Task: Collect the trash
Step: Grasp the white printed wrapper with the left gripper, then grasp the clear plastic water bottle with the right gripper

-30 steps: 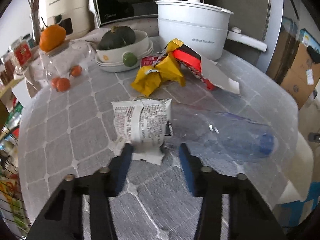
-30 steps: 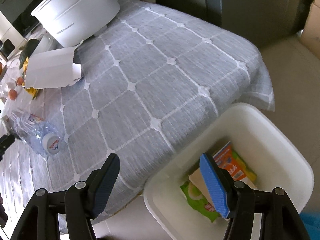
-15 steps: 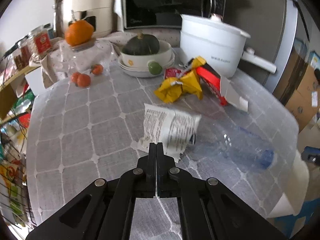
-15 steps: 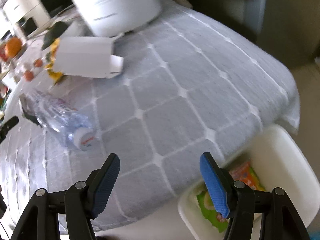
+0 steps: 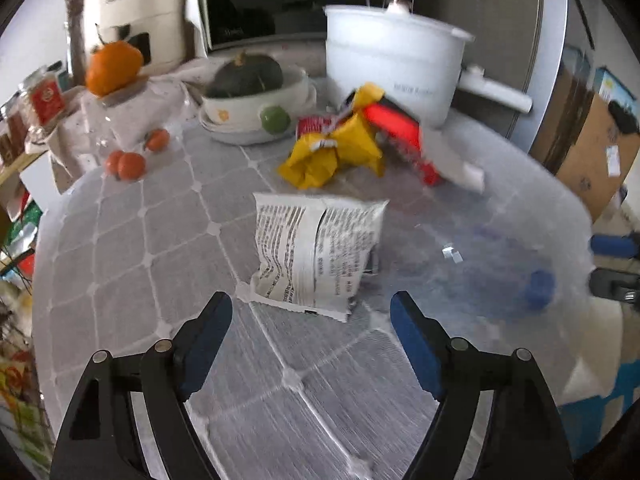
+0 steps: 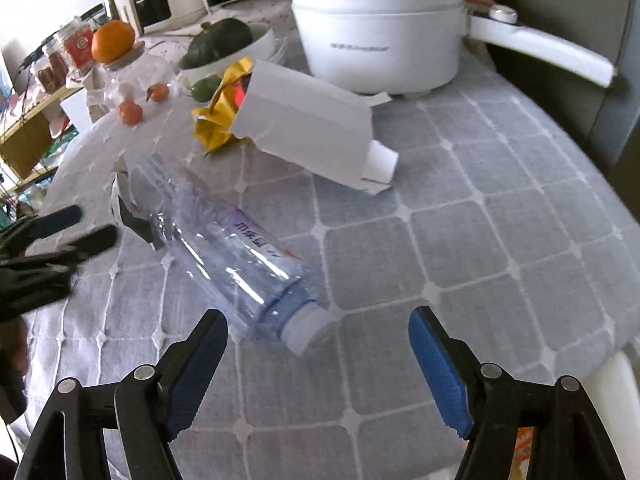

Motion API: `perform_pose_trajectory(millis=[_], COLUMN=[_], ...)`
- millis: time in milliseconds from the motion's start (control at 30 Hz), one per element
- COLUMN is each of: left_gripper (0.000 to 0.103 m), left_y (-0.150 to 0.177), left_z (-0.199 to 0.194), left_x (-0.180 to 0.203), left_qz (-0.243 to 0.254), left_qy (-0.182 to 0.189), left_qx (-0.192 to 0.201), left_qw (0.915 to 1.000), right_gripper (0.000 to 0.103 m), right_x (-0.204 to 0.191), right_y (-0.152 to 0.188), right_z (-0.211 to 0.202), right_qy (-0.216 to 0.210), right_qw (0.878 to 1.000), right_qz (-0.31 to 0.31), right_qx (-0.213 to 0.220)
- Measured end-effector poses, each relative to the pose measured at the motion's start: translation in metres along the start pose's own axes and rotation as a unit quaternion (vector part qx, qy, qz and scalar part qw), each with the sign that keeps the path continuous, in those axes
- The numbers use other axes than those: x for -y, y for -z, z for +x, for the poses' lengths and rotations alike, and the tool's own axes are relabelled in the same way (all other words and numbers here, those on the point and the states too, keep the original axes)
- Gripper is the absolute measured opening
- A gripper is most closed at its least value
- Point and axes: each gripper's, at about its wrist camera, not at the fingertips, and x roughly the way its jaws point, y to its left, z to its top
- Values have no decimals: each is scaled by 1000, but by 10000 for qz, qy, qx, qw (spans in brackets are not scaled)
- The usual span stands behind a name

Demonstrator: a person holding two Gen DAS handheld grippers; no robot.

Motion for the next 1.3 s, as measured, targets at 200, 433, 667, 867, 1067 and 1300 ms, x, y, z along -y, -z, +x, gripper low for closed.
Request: perform_pose_trajectory(millis=[200, 433, 667, 867, 1067, 1300], left_gripper=[83, 60, 54, 49, 48, 48], left_y=[-2, -6, -8, -9, -6, 2], left_z=[21, 36, 42, 41, 28, -11], left_x=[2, -10, -11, -14, -15, -8], left_qz=[386, 246, 103, -108, -266, -339], left_qy=[267, 415, 462, 480, 536, 597], left_qx=[158, 54, -41, -114, -103, 39], left_qw=[9988, 9988, 9989, 9987, 9982, 9976], right_gripper=[78, 79, 78, 70, 66, 64], right_x=[-17, -36, -40, -46, -50, -34], right_y=[-9, -18, -23, -23, -17, -4], right_z=[8, 37, 69, 82, 72, 23], right_qy=[-257, -608, -677, -687, -695, -749], right_qw=[9972, 9875, 9874, 9892, 9898, 9939], right_qz=[-699, -1452, -1412, -1254, -1204, -786], right_qx=[57, -24, -236, -321, -317, -180])
